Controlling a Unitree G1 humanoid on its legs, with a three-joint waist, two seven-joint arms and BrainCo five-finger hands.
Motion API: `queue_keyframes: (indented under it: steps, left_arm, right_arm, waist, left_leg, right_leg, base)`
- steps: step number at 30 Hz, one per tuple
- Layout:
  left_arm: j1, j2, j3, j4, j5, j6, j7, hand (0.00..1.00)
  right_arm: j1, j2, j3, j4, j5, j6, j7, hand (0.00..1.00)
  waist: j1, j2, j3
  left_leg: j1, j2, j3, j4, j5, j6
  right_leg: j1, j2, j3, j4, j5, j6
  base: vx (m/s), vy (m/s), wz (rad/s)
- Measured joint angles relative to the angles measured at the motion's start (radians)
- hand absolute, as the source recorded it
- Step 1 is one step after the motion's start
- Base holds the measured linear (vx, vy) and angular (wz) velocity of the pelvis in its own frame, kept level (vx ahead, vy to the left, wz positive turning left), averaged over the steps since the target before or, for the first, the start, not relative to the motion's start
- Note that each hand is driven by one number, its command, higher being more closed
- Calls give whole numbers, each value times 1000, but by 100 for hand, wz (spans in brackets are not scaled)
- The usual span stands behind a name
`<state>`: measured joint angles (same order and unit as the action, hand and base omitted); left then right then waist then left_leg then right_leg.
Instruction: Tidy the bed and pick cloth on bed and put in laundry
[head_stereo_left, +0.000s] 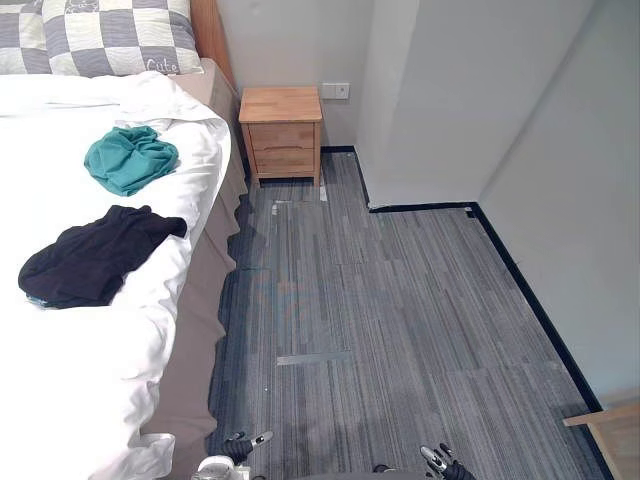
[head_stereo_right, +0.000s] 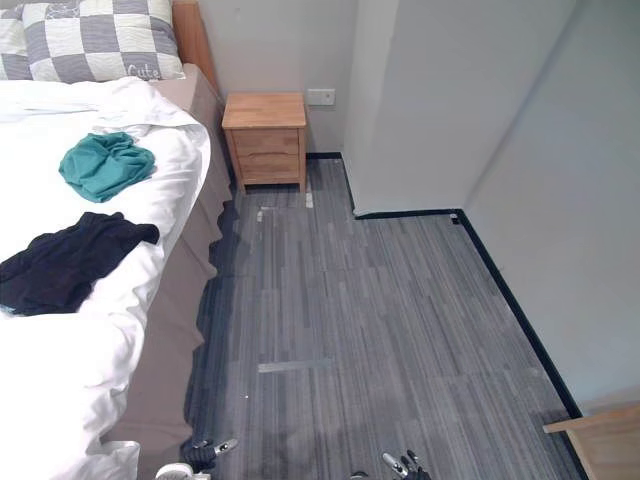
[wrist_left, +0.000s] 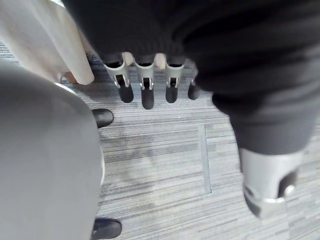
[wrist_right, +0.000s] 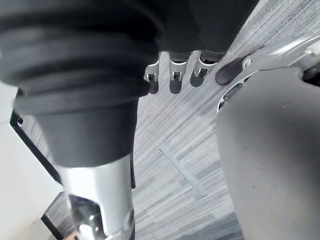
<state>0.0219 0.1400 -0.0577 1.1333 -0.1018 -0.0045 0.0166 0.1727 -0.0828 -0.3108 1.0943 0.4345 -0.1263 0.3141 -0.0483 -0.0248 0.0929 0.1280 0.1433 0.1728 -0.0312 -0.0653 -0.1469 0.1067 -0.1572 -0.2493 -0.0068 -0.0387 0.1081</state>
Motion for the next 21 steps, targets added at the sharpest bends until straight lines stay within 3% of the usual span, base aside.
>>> queue_keyframes:
  steps: [9, 12, 18, 20, 21]
  left_arm:
    - [4, 0, 1, 0, -11, 0, 0, 0]
    - [11, 3, 14, 0, -43, -6, -2, 0]
    - [58, 17, 122, -8, -65, -33, -2, 0]
    - [82, 28, 157, -22, -79, -33, -2, 0]
    - [98, 29, 170, -23, -84, -33, -1, 0]
  right_arm:
    - [0, 0, -1, 0, -2, 3, -16, 0]
    - [0, 0, -16, 8, -11, 23, -69, 0]
    - [-12, -6, -38, 20, -164, 21, -200, 0]
    - [-43, -12, -22, 19, -250, 9, -229, 0]
    - [-62, -27, 16, 12, -281, 1, -228, 0]
  waist:
    - [0, 0, 1]
    - [0, 3, 10]
    - [1, 14, 18]
    - [4, 17, 36]
    - [14, 33, 50]
  left_leg:
    - [2, 0, -1, 0, 0, 0]
    - [21, 0, 6, 0, 0, 0]
    - [15, 14, 38, 3, -3, -4]
    - [-1, 48, 72, 73, -51, -19]
    - [-41, 91, 83, 182, -110, -26]
  right_leg:
    - [2, 0, -1, 0, 0, 0]
    - [20, 0, -2, 1, 0, 0]
    - [8, 10, 8, -17, 11, -8]
    - [2, 35, 31, -29, 10, -26]
    - [-2, 60, 39, -24, -12, -44]
  base:
    - [0, 0, 0]
    - [0, 0, 0]
    - [-28, -1, -11]
    - [4, -46, -50]
    - [9, -58, -57]
